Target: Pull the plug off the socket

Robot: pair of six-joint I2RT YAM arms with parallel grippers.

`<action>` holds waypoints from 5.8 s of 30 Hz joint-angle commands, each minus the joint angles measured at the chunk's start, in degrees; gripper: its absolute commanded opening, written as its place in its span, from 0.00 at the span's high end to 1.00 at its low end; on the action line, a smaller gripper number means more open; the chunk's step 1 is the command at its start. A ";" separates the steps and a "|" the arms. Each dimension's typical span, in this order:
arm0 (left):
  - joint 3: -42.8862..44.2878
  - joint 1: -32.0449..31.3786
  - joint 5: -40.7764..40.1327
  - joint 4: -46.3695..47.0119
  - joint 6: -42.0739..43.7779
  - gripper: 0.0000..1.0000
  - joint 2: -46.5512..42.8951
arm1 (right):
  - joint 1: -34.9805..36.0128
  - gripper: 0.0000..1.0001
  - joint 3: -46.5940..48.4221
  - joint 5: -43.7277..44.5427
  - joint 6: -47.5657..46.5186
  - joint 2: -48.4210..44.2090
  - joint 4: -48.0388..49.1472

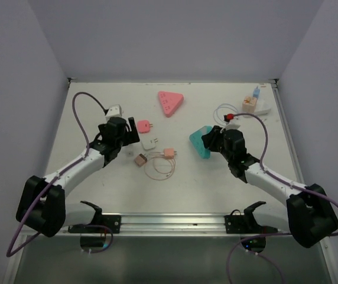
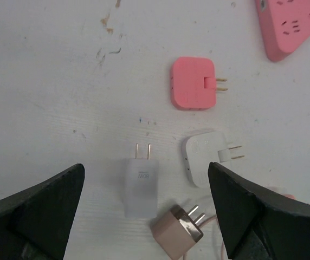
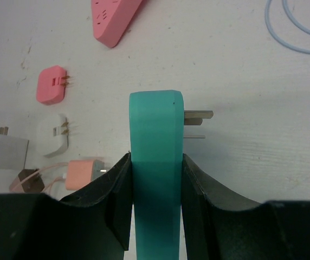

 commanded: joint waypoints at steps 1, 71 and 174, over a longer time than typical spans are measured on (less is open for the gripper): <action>8.56 0.79 0.36 -6.05 0.87 0.00 -5.10 | -1.62 1.00 5.96 -0.02 3.68 3.56 7.26; 6.21 1.05 -6.75 -2.20 21.10 0.01 -23.74 | -33.44 0.10 21.44 9.66 29.07 19.29 -6.54; 8.66 -20.47 21.29 8.08 -5.44 0.04 -6.19 | -7.52 1.00 12.21 -27.26 -4.49 0.41 -10.93</action>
